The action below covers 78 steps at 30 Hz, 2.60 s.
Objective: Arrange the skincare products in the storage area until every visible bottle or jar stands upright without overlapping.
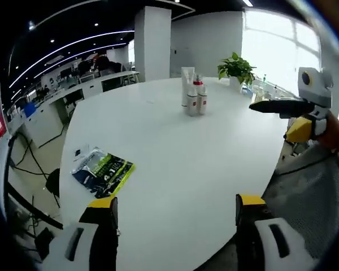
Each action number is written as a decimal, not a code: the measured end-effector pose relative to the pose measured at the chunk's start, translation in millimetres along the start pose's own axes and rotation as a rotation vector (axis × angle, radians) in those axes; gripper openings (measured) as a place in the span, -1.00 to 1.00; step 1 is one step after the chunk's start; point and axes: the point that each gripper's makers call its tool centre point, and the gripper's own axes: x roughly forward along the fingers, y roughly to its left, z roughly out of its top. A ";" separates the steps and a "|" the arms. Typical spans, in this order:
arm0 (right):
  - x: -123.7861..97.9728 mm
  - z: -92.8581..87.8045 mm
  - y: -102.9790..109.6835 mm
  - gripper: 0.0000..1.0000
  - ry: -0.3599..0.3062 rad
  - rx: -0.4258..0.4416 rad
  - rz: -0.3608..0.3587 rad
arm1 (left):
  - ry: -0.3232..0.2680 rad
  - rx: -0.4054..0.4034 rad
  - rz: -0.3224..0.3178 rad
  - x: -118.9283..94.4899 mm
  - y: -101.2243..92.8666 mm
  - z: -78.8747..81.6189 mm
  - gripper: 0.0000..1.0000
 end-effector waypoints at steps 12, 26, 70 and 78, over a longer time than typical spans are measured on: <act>0.5 -6.4 -0.1 0.62 0.032 0.014 0.008 | 0.086 -0.057 0.139 2.0 73.2 -11.4 0.96; 2.4 -13.4 -1.6 0.58 0.069 0.023 0.015 | 0.182 -0.204 0.116 35.6 104.2 -28.7 0.99; 8.8 -46.0 -11.7 0.44 0.223 0.079 -0.013 | 0.184 -0.510 0.492 132.5 164.8 8.7 1.00; 11.2 -50.2 -8.2 0.42 0.244 0.069 -0.002 | 0.110 -0.460 0.483 132.5 165.7 9.3 0.98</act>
